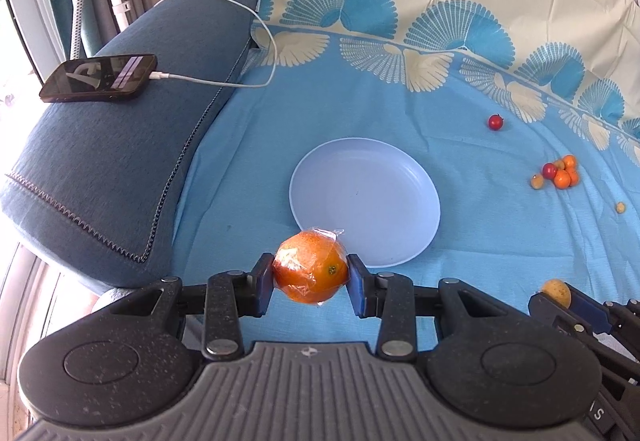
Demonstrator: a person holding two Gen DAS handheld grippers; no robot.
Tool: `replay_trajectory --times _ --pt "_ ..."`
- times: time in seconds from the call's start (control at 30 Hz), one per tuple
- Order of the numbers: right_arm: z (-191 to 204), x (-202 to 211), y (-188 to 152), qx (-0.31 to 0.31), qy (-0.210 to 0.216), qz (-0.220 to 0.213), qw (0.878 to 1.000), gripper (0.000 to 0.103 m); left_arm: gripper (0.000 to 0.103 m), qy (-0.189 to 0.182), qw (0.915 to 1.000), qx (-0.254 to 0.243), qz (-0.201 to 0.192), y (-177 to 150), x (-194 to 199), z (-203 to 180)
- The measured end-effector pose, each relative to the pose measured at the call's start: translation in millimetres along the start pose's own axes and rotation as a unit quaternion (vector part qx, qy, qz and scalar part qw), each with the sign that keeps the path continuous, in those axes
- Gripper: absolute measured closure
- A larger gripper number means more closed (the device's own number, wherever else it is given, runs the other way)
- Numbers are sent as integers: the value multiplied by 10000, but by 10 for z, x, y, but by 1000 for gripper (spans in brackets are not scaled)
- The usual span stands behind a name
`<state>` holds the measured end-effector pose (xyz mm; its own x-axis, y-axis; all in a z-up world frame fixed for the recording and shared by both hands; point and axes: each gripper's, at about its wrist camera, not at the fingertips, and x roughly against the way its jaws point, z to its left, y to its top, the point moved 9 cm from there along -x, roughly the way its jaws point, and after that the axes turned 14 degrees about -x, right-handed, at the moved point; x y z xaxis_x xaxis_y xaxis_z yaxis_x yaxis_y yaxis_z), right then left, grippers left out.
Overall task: Organize fruits
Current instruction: 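Carry the mandarin and yellow fruit to the plate with both tools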
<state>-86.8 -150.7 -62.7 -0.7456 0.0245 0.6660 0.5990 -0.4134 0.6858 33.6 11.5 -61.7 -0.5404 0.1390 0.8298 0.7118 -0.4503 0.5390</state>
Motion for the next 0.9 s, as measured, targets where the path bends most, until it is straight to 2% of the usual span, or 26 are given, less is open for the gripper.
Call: replay_trajectory --times 0.57,0.9 --pt "69 -1031 273 1 68 475 9988 76 61 -16 9983 -313 498 458 -993 -63" --pt "112 -1661 288 170 -51 827 9964 76 61 58 9949 -416 912 498 -1635 -43"
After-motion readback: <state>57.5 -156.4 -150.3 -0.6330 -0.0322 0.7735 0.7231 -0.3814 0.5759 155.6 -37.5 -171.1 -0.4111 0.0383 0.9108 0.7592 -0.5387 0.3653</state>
